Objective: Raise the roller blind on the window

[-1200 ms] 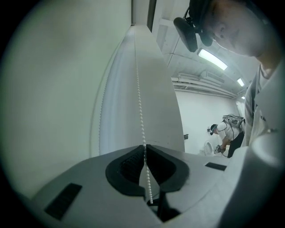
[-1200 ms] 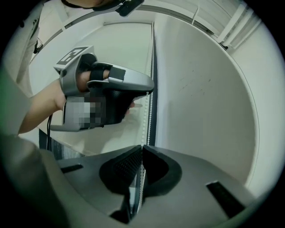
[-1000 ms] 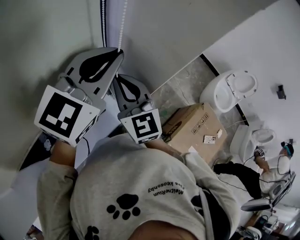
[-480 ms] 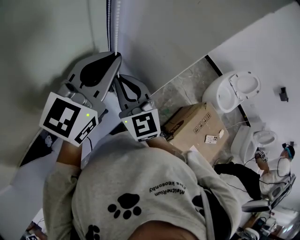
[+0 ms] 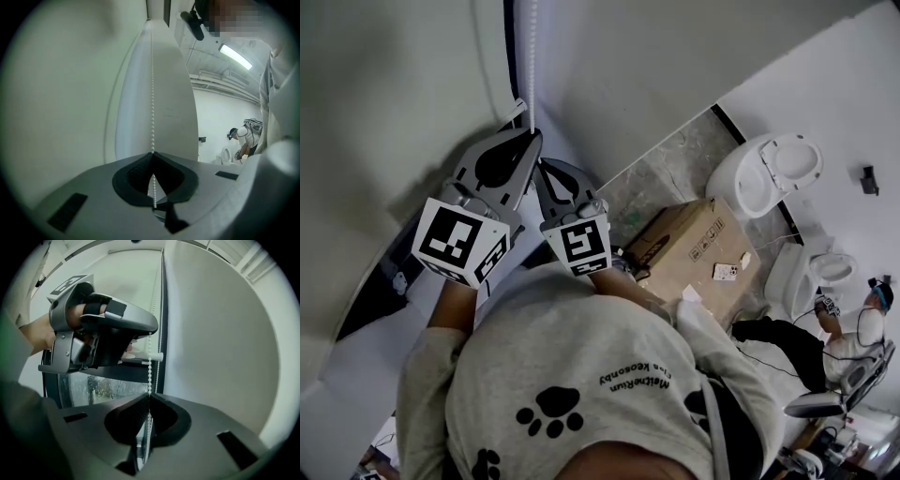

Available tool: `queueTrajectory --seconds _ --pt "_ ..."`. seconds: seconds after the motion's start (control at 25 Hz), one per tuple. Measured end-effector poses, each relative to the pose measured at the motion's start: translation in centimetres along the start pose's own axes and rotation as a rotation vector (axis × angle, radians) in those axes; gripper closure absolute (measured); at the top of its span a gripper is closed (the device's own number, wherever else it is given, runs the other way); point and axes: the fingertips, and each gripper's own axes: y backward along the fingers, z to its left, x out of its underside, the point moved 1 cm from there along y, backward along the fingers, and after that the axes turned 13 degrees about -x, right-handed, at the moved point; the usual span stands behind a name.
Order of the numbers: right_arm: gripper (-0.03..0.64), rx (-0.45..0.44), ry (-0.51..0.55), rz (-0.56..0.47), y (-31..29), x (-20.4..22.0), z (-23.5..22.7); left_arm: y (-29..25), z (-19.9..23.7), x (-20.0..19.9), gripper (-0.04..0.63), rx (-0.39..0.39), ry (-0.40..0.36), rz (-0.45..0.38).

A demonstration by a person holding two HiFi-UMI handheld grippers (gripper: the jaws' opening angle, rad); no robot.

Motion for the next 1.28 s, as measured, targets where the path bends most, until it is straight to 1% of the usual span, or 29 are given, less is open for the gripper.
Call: queueTrajectory --seconds 0.32,0.52,0.6,0.96,1.16,1.28 --pt "0.604 -0.015 -0.027 0.095 -0.9 4.2 0.5 -0.3 0.3 4.4 0.588 -0.012 0.005 0.054" --pt "0.604 -0.035 -0.044 0.154 -1.3 6.6 0.6 -0.9 -0.2 6.8 0.588 -0.016 -0.013 0.089" --pt "0.604 -0.041 -0.050 0.177 -1.4 7.4 0.7 -0.9 -0.2 7.6 0.588 -0.019 -0.009 0.101" --pt "0.604 -0.077 -0.058 0.261 -1.5 10.1 1.1 -1.0 -0.2 10.3 0.588 -0.012 0.024 0.142" --pt "0.604 -0.083 -0.076 0.286 -1.5 10.4 1.2 -0.9 -0.4 10.8 0.588 0.000 0.057 0.156" --pt "0.603 -0.092 -0.072 0.295 -1.4 10.6 1.4 -0.8 -0.4 11.1 0.588 -0.001 0.061 0.156"
